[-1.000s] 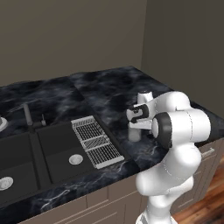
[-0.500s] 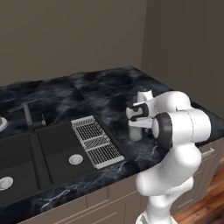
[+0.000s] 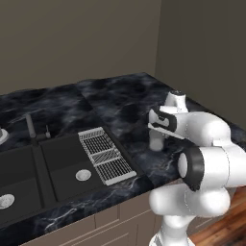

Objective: Move the glass cup from next to the sink to the open cabinet. Then, move the bowl with the eggplant to the fridge to clear the area for faucet cleaning.

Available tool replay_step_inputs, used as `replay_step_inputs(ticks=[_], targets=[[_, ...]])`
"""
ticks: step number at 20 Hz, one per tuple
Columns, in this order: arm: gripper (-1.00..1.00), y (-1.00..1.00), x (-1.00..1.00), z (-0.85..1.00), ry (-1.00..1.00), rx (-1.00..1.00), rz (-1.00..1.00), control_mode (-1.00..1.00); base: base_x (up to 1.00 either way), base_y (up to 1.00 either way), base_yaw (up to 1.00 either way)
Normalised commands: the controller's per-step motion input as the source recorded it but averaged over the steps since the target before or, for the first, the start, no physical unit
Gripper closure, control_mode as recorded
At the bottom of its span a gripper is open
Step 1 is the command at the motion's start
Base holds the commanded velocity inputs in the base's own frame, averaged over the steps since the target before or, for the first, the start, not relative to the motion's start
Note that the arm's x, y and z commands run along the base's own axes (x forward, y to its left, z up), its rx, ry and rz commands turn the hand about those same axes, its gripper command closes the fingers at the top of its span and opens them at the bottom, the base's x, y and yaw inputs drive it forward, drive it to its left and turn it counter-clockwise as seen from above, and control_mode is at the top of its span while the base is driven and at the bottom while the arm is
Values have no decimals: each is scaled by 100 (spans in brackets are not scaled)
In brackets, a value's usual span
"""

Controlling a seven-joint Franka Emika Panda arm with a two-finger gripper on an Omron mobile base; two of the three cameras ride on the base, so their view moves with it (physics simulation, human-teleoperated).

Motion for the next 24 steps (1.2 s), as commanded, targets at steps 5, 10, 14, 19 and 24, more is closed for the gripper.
replay_step_inputs(ticks=[5, 10, 14, 19, 24], targets=[[100, -20, -61, 84, -26, 20, -5, -100, 0, 0, 0], [100, -15, -70, 79, -25, 17, -1, -100, 0, 0, 0], [100, 0, -69, 37, -11, 3, 0, -100, 0, 0, 0], [100, 0, -34, 21, -8, 0, -2, 100, -20, -3, -14], [100, 0, 0, 0, 0, 0, 0, 100, -40, -11, -69]])
